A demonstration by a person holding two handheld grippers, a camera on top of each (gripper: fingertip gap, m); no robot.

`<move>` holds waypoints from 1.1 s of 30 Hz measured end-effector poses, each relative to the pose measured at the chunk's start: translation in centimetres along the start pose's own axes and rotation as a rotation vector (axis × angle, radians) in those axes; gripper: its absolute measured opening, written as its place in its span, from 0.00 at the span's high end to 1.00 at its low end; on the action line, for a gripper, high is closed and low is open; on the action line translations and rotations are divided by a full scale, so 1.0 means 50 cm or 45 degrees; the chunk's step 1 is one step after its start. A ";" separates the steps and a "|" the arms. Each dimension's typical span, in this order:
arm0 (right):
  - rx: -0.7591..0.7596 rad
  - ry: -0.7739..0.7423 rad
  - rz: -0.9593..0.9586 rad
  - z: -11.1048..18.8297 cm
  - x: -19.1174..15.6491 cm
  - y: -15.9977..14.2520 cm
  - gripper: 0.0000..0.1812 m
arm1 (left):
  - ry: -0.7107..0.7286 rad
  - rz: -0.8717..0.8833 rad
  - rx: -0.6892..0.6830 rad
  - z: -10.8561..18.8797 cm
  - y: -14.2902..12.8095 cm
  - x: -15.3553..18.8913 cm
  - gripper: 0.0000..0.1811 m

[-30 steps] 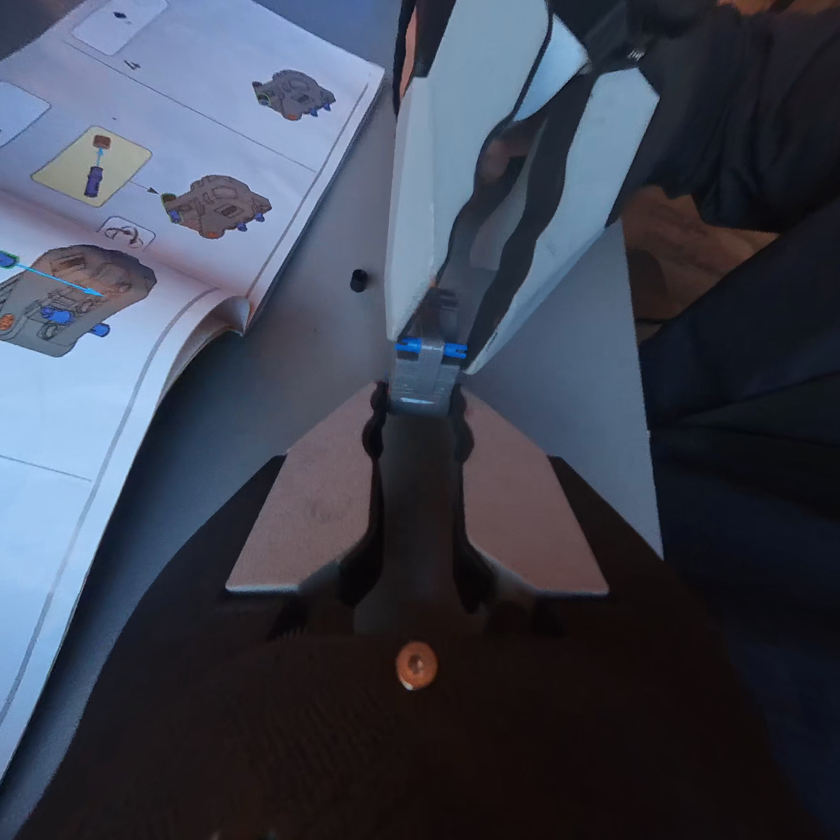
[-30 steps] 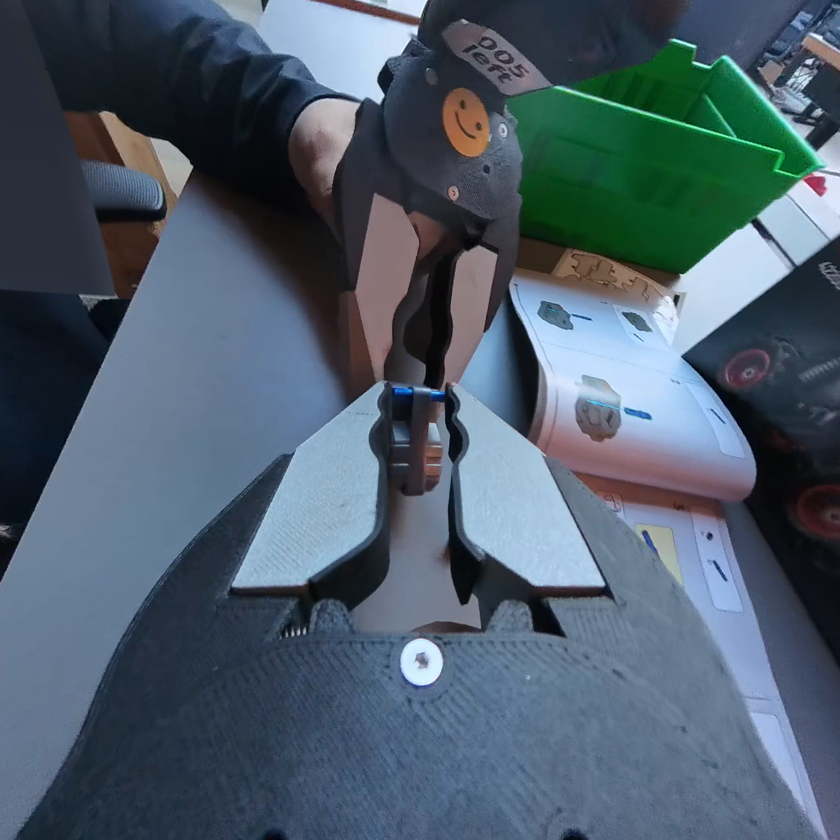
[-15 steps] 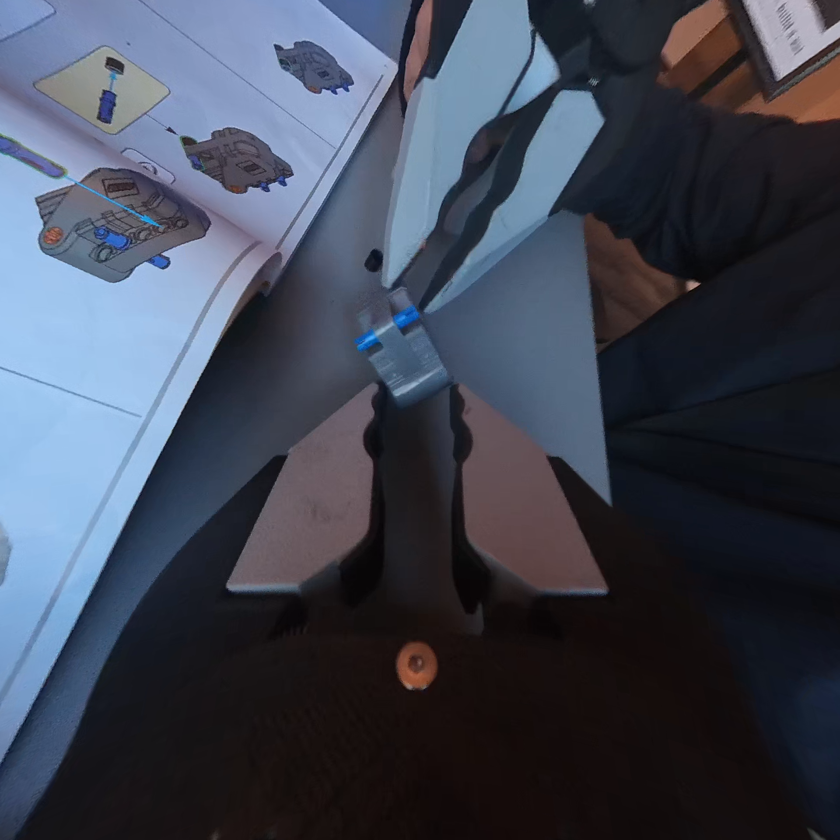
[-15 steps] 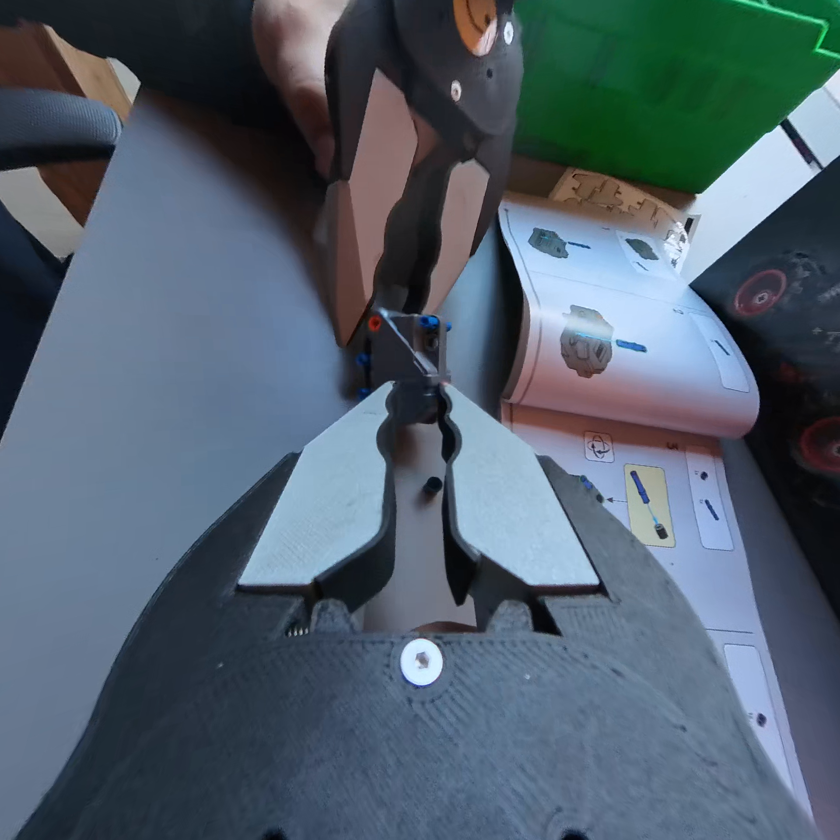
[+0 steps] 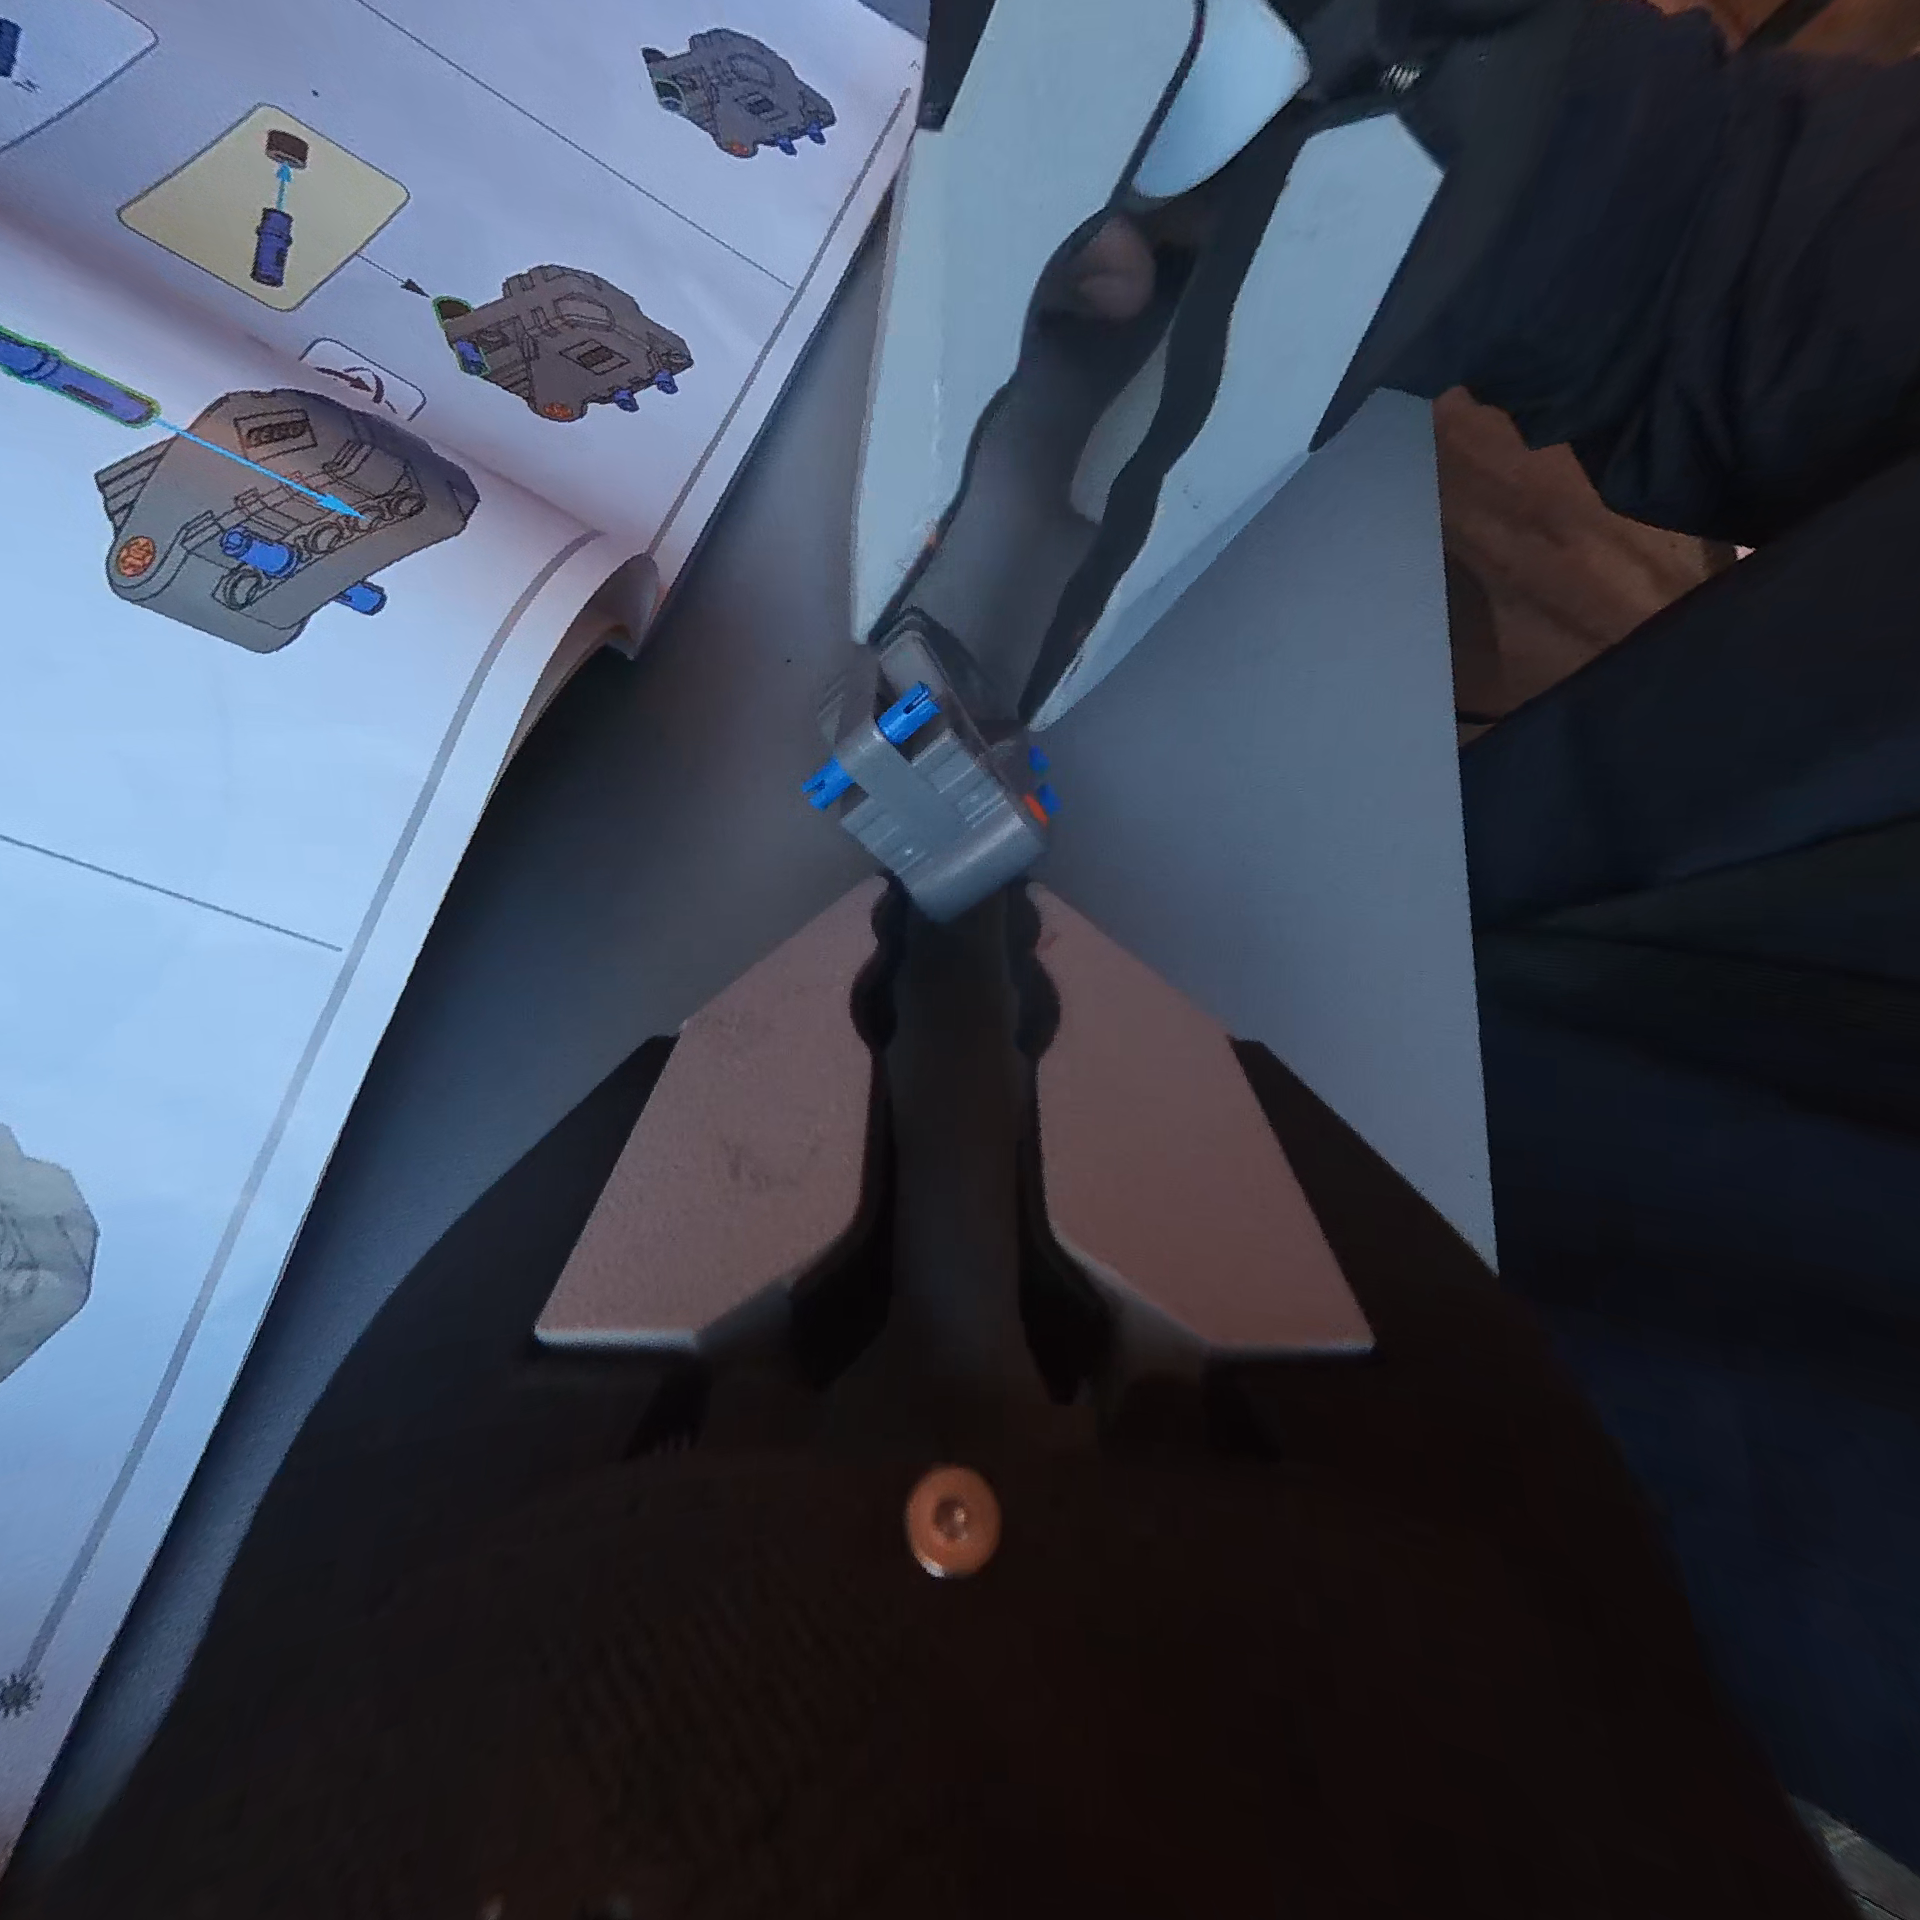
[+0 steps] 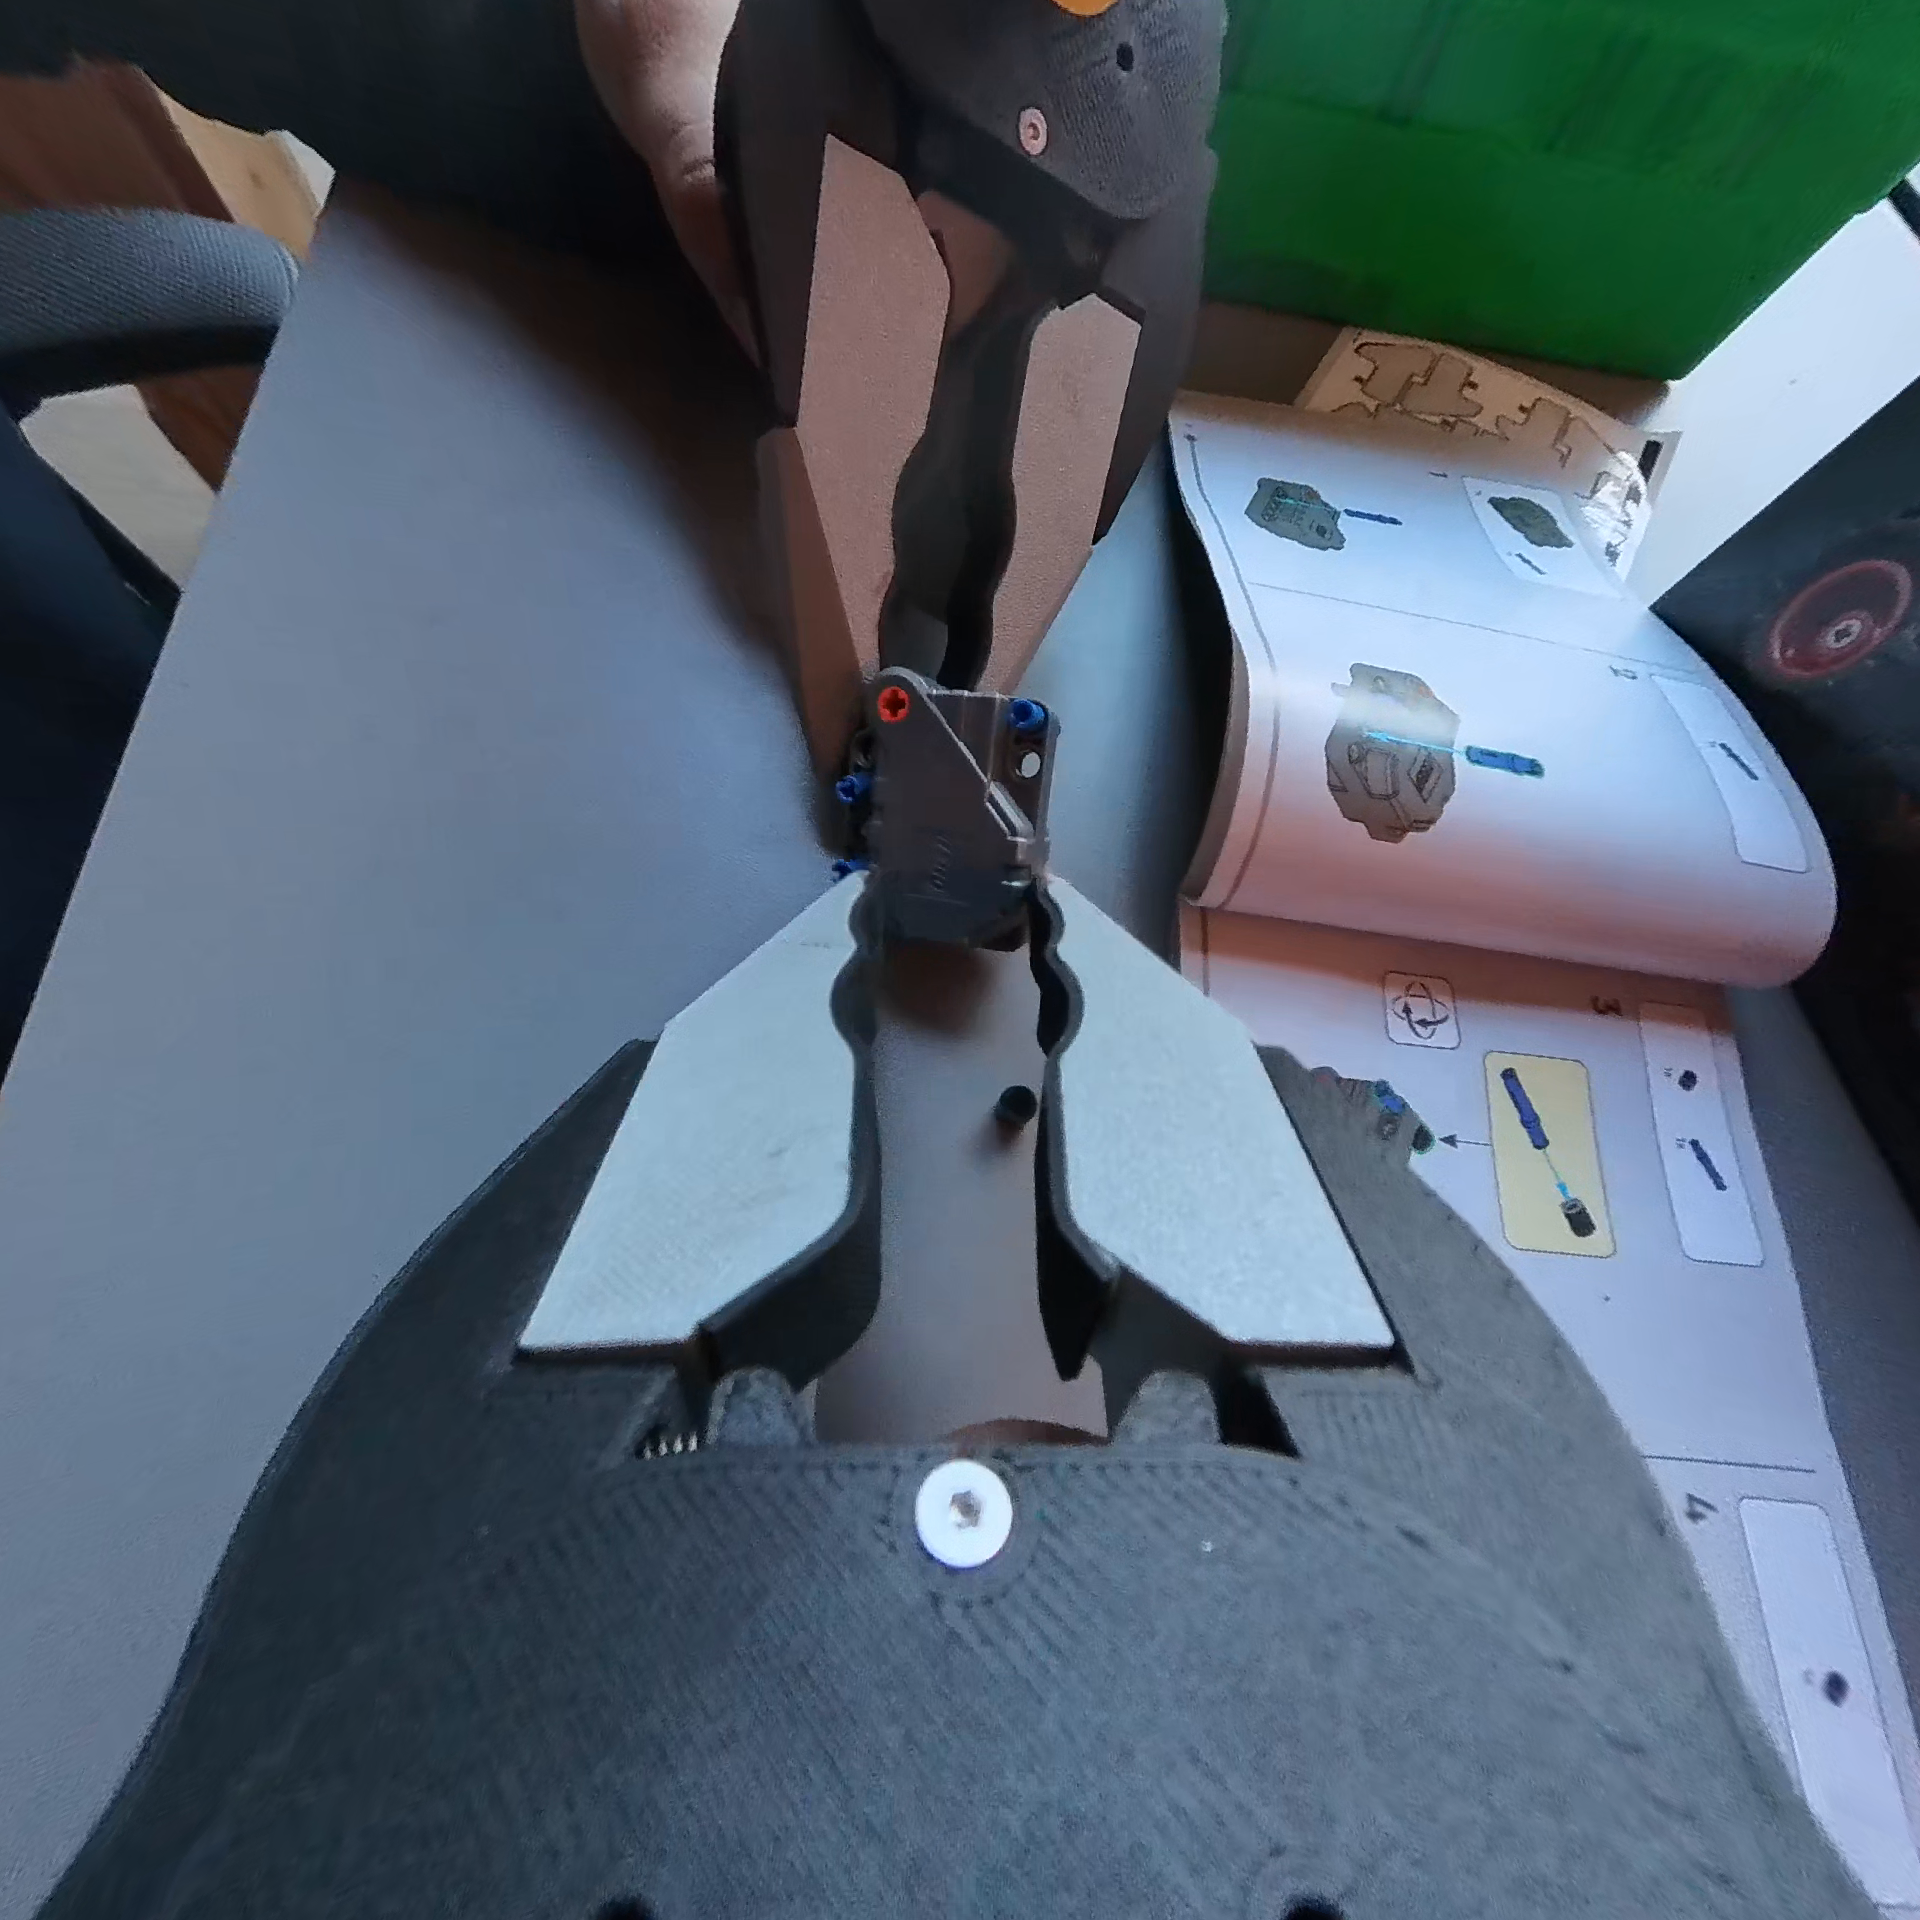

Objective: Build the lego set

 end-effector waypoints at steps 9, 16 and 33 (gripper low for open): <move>-0.021 -0.050 0.069 -0.004 -0.007 0.002 0.85 | -0.006 -0.006 -0.001 0.000 0.000 0.002 0.91; -0.112 -0.267 0.413 -0.007 -0.042 0.004 0.85 | -0.065 0.012 0.028 0.003 0.006 0.014 0.81; -0.069 -0.484 0.457 0.063 -0.001 -0.001 0.93 | -0.077 0.012 0.002 -0.002 -0.003 0.013 0.84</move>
Point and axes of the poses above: each gripper's, where its closed fingertips meet, z back along the fingers, y out of its top, x = y × z across the jaws, the point moved 8 cm from there along z, back along the fingers, and after that the axes turned 7 degrees about -x, right-handed, at the moved point
